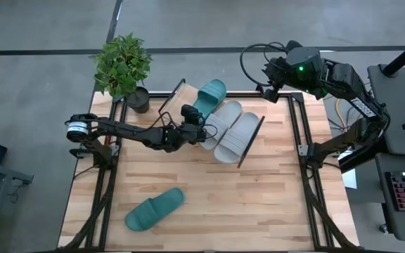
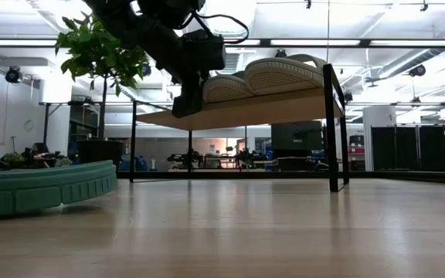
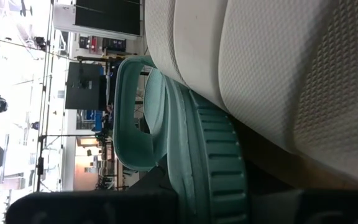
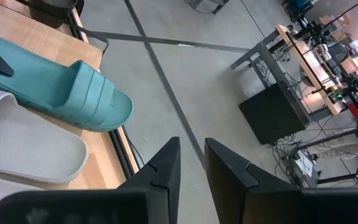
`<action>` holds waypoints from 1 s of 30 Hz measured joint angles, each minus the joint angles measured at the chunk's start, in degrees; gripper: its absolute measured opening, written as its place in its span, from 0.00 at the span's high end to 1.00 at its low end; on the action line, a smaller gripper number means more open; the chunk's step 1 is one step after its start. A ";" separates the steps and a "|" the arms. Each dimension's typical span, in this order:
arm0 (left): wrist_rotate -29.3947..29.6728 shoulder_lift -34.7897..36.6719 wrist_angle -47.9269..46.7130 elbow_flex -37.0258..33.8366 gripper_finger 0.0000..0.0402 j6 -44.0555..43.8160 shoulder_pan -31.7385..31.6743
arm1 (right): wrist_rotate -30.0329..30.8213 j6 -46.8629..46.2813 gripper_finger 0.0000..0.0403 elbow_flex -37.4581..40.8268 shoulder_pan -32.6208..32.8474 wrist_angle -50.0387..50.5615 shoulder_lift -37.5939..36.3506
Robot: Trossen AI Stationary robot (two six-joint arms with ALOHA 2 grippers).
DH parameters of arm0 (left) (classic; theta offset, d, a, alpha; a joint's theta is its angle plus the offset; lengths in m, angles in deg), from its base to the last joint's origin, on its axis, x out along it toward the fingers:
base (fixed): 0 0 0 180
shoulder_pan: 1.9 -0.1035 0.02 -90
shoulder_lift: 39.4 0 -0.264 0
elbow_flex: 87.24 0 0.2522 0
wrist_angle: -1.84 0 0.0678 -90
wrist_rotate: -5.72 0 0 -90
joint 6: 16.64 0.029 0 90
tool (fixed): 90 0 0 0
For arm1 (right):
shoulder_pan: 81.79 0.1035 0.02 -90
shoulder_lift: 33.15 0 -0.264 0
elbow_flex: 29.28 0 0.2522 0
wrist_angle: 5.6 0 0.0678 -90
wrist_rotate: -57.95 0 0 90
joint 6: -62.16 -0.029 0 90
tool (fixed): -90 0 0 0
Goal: Pick and place slides into the shelf
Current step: Put the top green slide on the shelf
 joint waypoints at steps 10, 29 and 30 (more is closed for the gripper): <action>-0.02 0.00 0.00 0.00 0.91 -0.17 0.01 | 0.00 0.19 0.84 0.00 0.00 0.00 0.00; -0.10 0.00 -0.15 0.00 0.86 -0.36 0.01 | 0.00 -0.03 0.84 0.00 0.01 0.00 0.02; -0.13 0.00 -0.15 0.00 0.84 -0.35 0.01 | 0.00 -0.02 0.84 0.00 -0.01 0.00 0.02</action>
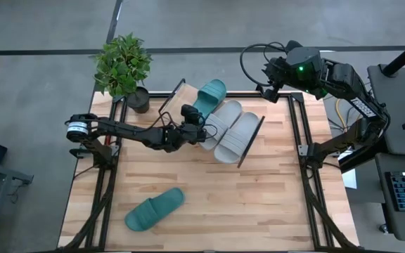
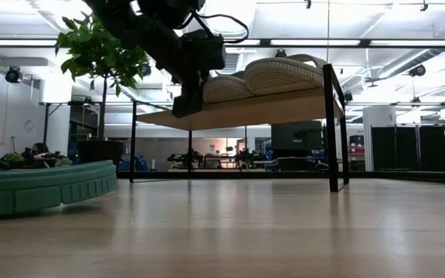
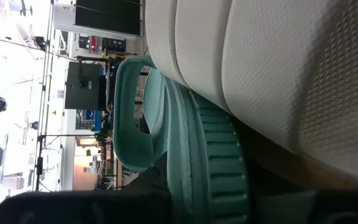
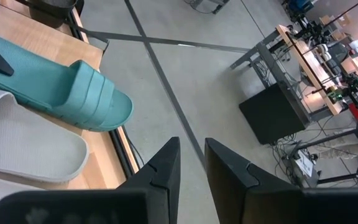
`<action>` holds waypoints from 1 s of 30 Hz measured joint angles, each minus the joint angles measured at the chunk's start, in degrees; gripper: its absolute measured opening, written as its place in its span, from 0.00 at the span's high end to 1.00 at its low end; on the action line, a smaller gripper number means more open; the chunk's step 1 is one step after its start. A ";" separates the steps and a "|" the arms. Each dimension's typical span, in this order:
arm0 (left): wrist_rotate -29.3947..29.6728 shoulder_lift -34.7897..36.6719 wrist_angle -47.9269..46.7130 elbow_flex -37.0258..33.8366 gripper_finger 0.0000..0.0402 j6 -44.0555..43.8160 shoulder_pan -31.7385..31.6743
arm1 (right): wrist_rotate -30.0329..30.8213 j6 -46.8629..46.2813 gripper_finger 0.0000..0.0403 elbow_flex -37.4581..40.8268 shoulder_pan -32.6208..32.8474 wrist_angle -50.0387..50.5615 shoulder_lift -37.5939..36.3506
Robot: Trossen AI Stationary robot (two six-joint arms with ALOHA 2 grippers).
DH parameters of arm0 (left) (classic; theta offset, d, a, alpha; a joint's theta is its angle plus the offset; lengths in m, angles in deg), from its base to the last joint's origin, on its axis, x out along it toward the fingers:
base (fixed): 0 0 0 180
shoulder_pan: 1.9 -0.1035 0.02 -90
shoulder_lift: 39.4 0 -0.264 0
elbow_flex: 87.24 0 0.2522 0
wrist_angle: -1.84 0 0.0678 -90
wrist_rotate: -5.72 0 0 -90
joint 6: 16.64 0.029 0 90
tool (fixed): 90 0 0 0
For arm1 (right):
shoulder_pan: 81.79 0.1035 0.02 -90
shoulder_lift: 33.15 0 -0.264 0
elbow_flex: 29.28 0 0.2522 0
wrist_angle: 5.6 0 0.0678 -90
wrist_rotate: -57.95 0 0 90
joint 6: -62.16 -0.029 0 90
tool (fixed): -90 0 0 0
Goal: Pick and place slides into the shelf
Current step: Put the top green slide on the shelf
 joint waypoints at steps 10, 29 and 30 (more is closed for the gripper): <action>-0.02 0.12 0.04 0.02 0.69 0.23 0.01 | 0.00 0.02 0.84 0.00 0.01 0.00 0.00; -2.83 4.36 -4.87 0.09 0.68 1.44 0.09 | 0.00 0.17 0.84 -0.02 0.02 0.00 0.02; -2.91 4.58 -5.21 0.09 0.68 1.44 0.09 | 0.00 0.15 0.84 -0.02 0.02 0.00 0.02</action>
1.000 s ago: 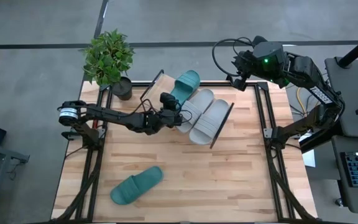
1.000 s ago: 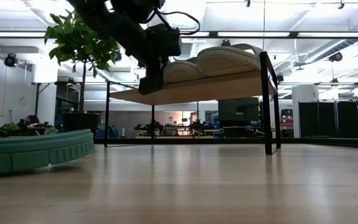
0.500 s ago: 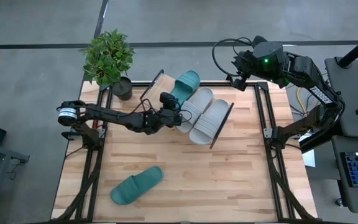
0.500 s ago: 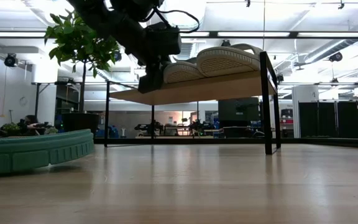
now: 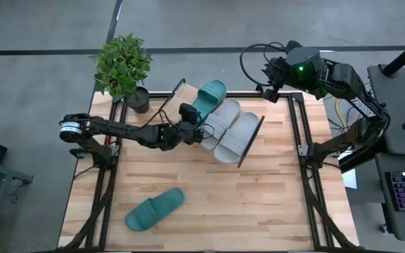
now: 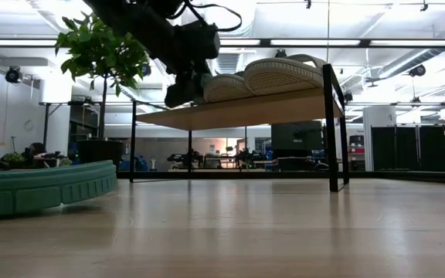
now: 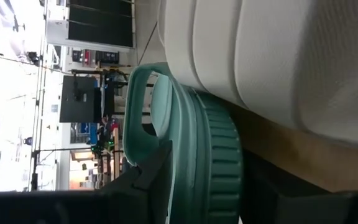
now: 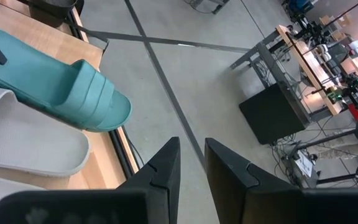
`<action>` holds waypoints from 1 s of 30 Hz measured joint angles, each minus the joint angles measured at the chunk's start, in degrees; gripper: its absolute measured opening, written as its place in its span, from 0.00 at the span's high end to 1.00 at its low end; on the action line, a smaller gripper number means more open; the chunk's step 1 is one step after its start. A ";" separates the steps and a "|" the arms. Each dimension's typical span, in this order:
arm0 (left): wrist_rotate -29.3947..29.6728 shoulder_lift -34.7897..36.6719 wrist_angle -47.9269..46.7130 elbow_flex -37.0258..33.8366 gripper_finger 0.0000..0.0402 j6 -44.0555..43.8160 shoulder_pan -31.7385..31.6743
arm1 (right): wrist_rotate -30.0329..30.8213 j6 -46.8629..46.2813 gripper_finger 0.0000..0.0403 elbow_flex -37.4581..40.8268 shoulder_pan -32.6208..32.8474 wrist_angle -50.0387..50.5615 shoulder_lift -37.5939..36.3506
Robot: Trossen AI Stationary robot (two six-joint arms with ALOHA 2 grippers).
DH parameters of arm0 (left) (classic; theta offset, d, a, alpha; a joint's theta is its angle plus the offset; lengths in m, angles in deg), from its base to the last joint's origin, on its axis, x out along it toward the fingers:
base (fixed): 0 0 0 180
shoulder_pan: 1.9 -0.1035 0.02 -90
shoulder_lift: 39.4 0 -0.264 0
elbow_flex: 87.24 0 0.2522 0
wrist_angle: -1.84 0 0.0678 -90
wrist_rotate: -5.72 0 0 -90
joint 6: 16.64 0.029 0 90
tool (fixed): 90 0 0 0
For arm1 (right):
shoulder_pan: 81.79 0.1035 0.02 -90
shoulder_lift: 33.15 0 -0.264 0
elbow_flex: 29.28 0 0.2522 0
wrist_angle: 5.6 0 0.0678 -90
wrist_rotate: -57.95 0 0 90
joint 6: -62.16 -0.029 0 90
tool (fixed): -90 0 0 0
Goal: Pick and place slides into the shelf
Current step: Put the top green slide on the shelf
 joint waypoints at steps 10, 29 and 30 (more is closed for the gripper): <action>-0.37 0.93 -5.71 0.07 0.68 0.00 0.37 | 0.00 0.02 0.84 0.00 -0.01 0.04 0.00; -12.48 6.69 -20.94 1.75 0.68 -8.18 1.10 | 0.00 -0.17 0.84 0.00 -0.02 0.07 0.00; -13.37 7.05 -20.98 1.75 0.68 -9.08 1.18 | 0.00 -0.17 0.84 0.00 -0.01 0.04 0.00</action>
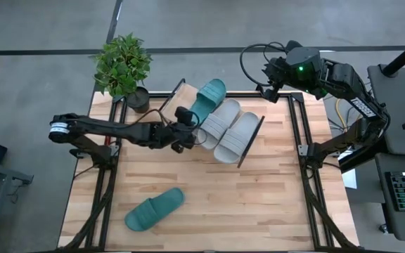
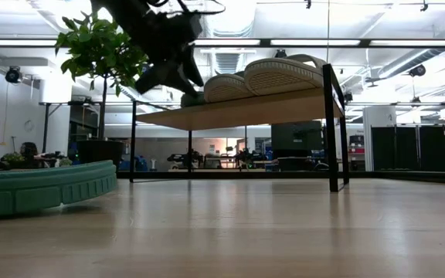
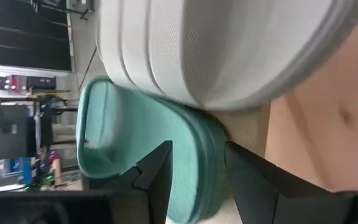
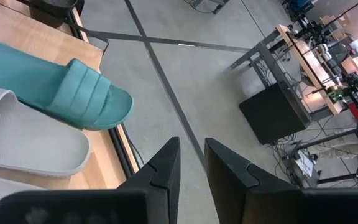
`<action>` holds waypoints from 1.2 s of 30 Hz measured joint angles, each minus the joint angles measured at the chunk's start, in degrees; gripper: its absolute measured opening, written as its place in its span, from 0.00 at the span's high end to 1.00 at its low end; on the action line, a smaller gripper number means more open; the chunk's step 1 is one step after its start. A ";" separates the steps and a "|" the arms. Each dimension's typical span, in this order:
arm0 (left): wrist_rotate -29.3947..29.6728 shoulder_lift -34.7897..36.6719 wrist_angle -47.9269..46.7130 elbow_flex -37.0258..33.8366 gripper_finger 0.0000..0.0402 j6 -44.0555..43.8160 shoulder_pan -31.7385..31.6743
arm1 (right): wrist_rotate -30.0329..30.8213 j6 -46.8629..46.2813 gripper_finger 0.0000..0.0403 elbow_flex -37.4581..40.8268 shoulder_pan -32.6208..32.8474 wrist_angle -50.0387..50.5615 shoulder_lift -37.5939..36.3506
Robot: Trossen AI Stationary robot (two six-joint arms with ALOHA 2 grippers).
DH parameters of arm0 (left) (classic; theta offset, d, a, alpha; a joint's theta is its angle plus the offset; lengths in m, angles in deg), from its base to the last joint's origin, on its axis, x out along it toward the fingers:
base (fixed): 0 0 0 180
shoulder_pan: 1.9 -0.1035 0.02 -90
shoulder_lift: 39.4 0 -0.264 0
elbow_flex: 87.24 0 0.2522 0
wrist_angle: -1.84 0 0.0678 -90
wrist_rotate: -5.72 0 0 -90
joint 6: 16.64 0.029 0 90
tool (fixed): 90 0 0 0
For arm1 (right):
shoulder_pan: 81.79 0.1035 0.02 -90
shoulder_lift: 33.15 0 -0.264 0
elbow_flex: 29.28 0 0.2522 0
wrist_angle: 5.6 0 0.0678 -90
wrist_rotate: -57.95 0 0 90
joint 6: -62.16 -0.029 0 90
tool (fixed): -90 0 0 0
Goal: Pick and place slides into the shelf
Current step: Put the top green slide on the shelf, then put the green slide on the shelf
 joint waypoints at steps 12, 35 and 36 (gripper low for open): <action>-2.42 8.19 -6.89 -0.09 0.68 -11.50 1.03 | -0.06 -2.26 0.84 0.00 0.01 0.40 0.00; -34.98 19.23 -35.84 -0.74 0.68 -48.82 1.93 | -0.48 -4.63 0.84 2.32 0.01 0.48 0.02; -35.00 19.12 -37.71 -0.78 0.68 -49.75 2.52 | -0.48 -4.95 0.84 2.32 0.01 0.48 0.02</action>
